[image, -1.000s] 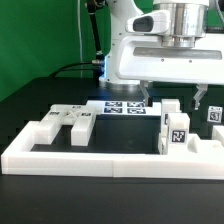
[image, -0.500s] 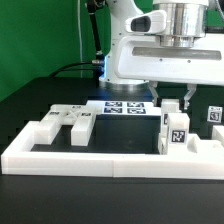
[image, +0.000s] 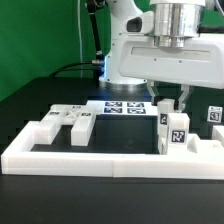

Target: Assemble chair

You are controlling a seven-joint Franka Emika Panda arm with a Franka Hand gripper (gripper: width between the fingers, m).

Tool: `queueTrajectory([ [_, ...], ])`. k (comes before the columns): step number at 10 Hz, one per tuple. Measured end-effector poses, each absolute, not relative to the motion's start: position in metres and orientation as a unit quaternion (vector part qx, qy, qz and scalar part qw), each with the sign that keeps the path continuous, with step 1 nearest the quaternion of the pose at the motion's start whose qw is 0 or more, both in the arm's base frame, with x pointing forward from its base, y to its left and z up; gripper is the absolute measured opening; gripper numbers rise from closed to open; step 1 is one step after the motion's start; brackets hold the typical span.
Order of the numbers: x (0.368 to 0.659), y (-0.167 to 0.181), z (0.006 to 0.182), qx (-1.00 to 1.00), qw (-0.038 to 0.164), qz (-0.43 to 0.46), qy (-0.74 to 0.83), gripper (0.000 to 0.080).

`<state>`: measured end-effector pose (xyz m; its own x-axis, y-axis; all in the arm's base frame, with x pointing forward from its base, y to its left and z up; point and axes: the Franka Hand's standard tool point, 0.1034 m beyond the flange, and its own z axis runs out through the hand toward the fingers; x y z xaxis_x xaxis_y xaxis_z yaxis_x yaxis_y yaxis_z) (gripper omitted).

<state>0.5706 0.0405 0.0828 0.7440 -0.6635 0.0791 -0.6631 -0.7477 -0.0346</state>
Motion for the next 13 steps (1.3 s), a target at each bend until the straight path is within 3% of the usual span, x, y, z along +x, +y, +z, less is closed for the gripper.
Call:
queueTrajectory([
  [5, 0.5683, 0.0398, 0.0824, -0.857, 0.007, -0.036, 0.515, 0.0291],
  [13, 0.5664, 0.0422, 0.0812, -0.681, 0.035, -0.018, 0.731, 0.0291],
])
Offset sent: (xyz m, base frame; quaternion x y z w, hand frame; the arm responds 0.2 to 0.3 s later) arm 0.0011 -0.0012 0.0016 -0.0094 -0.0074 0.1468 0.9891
